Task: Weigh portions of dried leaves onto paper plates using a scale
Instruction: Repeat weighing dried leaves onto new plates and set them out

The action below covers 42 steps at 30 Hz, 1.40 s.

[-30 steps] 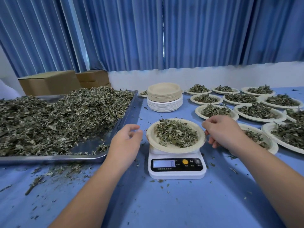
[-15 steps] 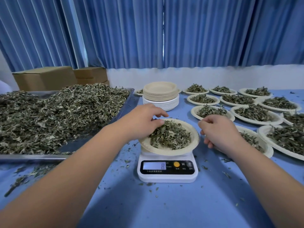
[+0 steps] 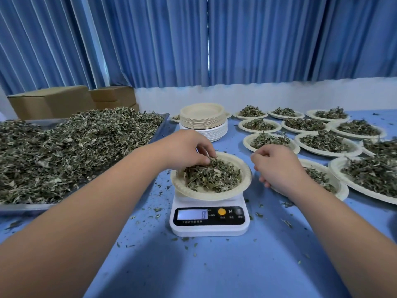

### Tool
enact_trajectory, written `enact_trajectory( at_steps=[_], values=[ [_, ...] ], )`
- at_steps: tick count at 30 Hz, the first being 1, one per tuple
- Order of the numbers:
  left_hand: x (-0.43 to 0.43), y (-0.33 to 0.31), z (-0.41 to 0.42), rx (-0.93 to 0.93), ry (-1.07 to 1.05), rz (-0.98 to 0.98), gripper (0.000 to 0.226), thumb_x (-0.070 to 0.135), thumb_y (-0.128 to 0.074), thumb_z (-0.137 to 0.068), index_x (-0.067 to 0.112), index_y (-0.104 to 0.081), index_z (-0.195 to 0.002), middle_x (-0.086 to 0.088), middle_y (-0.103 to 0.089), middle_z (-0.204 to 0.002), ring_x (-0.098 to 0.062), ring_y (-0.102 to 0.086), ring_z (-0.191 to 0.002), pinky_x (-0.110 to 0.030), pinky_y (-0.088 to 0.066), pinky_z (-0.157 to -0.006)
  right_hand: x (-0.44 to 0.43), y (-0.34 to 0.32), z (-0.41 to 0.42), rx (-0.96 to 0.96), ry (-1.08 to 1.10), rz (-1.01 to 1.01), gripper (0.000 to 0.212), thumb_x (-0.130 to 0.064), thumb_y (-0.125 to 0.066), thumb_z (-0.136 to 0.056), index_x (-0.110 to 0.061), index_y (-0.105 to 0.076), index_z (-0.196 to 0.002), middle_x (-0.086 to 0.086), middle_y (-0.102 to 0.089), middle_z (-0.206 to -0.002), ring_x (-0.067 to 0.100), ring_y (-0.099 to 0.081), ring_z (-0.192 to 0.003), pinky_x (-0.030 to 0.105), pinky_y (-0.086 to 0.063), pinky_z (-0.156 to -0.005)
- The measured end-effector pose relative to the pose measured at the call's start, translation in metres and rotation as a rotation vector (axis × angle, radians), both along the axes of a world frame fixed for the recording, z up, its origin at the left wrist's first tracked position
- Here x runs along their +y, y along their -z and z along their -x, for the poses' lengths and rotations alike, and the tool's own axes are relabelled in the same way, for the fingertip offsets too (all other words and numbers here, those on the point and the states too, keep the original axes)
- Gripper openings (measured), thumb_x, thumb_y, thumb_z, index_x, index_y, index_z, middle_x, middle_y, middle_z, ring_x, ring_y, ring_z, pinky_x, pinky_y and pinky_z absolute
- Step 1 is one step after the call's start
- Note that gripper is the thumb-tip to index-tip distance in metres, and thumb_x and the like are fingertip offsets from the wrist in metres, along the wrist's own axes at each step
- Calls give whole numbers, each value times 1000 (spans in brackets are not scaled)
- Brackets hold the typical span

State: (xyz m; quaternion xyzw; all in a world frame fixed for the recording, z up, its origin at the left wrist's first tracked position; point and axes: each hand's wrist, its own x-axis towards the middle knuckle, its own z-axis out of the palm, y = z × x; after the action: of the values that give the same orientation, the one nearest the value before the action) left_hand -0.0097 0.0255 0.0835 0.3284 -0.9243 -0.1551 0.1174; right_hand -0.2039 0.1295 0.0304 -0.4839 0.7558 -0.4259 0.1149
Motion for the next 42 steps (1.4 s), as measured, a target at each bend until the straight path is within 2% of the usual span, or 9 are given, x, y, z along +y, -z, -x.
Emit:
enact_trajectory(
  at_steps=[5, 10, 13, 17, 20, 24, 29, 36, 42],
  values=[
    [4, -5, -13, 226, -39, -1, 15, 22, -71, -87, 36, -69, -88, 19, -66, -82, 15, -57, -71, -2, -42, -65, 2, -1, -2, 9, 1, 19, 18, -18, -50, -91, -10, -64, -83, 14, -69, -73, 31, -64, -54, 36, -53, -55],
    [13, 2, -28, 601, -134, 5, 23, 12, -68, -88, 34, -65, -87, 7, -67, -85, -5, -60, -75, -19, -49, -75, 0, 1, 0, 22, 11, 39, 18, -18, -51, -91, -10, -65, -82, 8, -64, -62, 25, -58, -46, 29, -46, -51],
    [19, 10, -36, 698, -147, -34, 25, 10, -68, -88, 35, -66, -86, 1, -69, -89, -10, -62, -78, -15, -49, -73, -2, 2, 1, 10, 28, 64, 17, -17, -51, -91, -13, -65, -82, 4, -61, -57, 21, -55, -46, 28, -45, -51],
    [17, 18, -55, 776, -247, -8, 27, 10, -68, -88, 36, -67, -84, 8, -68, -81, -1, -58, -69, -8, -46, -64, -4, 3, 2, -1, 38, 87, 16, -18, -52, -90, -16, -65, -80, 2, -61, -55, 20, -54, -43, 27, -45, -50],
    [9, 23, -79, 764, -426, 77, 25, 16, -68, -89, 39, -67, -81, 13, -68, -80, -4, -58, -64, -19, -47, -58, -4, 4, 2, -8, 28, 92, 16, -19, -52, -91, -18, -65, -81, -1, -59, -54, 17, -52, -39, 26, -41, -48],
    [-6, 26, -112, 691, -661, 181, 15, 21, -64, -92, 36, -67, -92, 15, -63, -82, -1, -53, -64, -12, -37, -44, -5, 5, -1, 9, 19, 101, 15, -20, -54, -91, -19, -65, -82, -5, -59, -55, 12, -51, -37, 24, -41, -48],
    [-27, 37, -135, 543, -857, 240, 15, 17, -60, -94, 21, -68, -106, 2, -61, -94, 0, -47, -65, -18, -33, -54, -3, 6, -2, 19, 17, 111, 15, -20, -54, -91, -20, -65, -81, -7, -58, -46, 12, -52, -38, 26, -45, -51],
    [-27, 51, -128, 449, -832, 173, 20, 18, -59, -94, 19, -67, -113, -1, -64, -111, -6, -52, -64, -27, -41, -62, -2, 6, -5, 55, 23, 101, 15, -21, -54, -90, -22, -66, -81, -6, -59, -52, 13, -54, -42, 22, -39, -44],
    [-2, 46, -98, 566, -523, 259, 15, 17, -60, -92, 25, -73, -95, 13, -63, -83, 5, -54, -70, -8, -37, -66, -1, 7, -4, 58, 13, 113, 14, -20, -54, -91, -20, -66, -82, -4, -59, -56, 20, -59, -52, 25, -42, -51]
  ],
)
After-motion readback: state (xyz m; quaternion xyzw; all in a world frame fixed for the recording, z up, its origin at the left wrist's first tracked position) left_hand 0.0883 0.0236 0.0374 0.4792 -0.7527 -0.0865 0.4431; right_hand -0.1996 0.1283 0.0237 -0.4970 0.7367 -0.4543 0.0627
